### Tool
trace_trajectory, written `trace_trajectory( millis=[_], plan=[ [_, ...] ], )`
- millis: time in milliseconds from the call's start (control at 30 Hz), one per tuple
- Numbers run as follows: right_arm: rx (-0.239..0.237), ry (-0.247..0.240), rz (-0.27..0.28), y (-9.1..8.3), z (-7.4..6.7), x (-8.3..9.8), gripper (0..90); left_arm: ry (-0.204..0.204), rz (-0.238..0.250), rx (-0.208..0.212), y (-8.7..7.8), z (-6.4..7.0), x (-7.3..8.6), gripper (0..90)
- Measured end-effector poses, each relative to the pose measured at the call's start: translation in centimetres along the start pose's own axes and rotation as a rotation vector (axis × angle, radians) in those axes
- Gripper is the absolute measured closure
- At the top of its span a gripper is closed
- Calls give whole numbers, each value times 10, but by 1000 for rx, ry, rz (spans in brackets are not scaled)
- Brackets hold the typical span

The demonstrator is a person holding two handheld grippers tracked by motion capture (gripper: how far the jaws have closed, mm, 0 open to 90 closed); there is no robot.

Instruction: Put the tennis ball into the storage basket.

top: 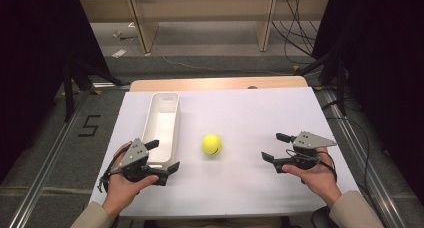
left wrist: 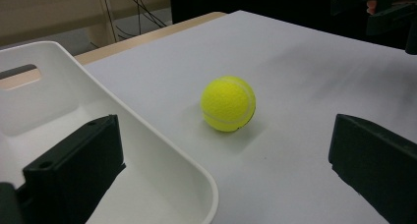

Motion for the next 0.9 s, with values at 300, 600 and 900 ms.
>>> trace_trajectory(
  millis=[300,600,900],
  plan=[
    [-6,-8,-7,1,-2,-1,149,2,4,2,0,1,0,0],
    [-26,-19,-11,10,-7,-4,150,3,0,2,0,1,0,0],
    [-31,-17,-9,17,-8,-7,151,8,3,3,0,2,0,0]
  ],
)
Point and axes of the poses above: each handheld gripper's, and its own axes: y roughly forward along the jaws, x roughly out of its underside, z roughly to its right, the point moved 5 cm from there along y, roughly forward along the jaws, and after that the axes turned 5 degrees about -x, right-handed, at the moved point
